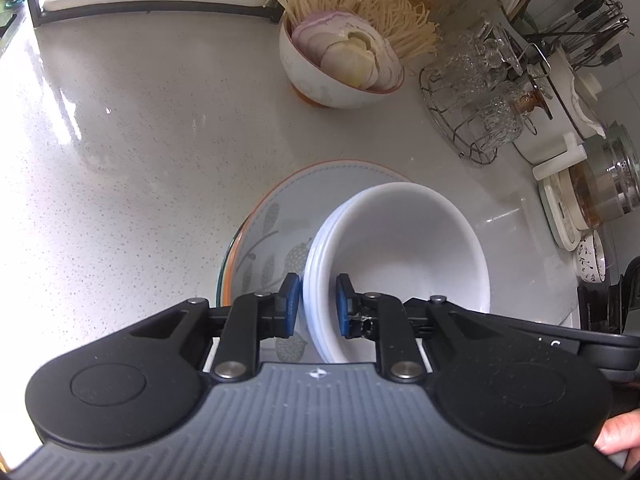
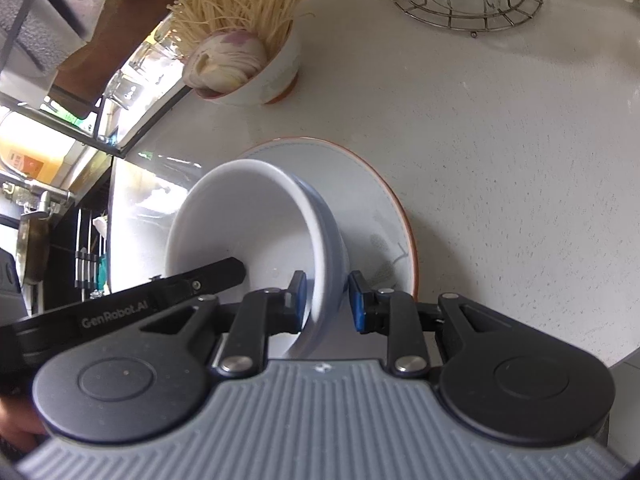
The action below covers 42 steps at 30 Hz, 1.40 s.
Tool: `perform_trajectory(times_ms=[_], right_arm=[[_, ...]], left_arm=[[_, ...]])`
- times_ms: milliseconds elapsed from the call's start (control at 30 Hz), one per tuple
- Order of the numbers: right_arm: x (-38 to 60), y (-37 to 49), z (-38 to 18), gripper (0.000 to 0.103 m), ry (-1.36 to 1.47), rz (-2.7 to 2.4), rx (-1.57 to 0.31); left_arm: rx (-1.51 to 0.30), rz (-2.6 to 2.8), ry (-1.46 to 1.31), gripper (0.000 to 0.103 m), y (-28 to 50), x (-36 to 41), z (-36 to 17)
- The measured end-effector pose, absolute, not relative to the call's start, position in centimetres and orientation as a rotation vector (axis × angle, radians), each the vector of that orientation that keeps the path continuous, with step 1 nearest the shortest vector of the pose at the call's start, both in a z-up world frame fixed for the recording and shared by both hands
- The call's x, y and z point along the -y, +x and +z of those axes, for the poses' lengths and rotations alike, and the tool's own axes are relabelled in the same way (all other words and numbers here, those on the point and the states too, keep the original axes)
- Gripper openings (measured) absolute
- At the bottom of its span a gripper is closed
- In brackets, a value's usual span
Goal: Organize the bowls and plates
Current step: 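Lower the bowl stack onto the plates and open both grippers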
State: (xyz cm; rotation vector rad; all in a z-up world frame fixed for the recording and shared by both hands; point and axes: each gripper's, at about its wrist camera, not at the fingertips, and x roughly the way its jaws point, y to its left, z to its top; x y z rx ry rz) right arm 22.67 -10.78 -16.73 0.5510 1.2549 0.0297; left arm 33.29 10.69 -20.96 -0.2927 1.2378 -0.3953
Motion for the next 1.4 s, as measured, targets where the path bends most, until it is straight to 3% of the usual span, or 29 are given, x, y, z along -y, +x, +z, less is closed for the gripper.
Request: perform_trajectory(times_ms=[167,267,300,400,833,1400], right_arm=[[11.1,22.5,-16.3,0.026,0.552,0.023,-1.253],[11.2,22.6,-16.2,0.029,0.567,0.022,-1.256],[11.2,22.6,-16.1,0.034,0.569,0.029,-1.257],[11.2,22.4,-15.4,0.049,0.531,0.031,-1.241],[12.0,19.4,-11.1,0.049,0.47,0.057,-1.096],[16.1,10.6,-1.2,0.049,0.314,0.119,-0.748]], left_arm=[[-1.233,-0.406,-0.308,0.021,33.3,-10.8,-20.7],[-1.218,-0.401,-0.295,0.041,33.1,-10.7,-20.3],[-1.205,-0.392,-0.277,0.045,32.9,-10.6,-20.1],[-1.195,-0.395,-0.263,0.045,32.7,-10.6,-19.7],[-1.065,-0.384,-0.243,0.045,30.1,-10.5,-14.7],[-0.839,-0.329,-0.209,0.045,18.1,-8.2,-3.6]])
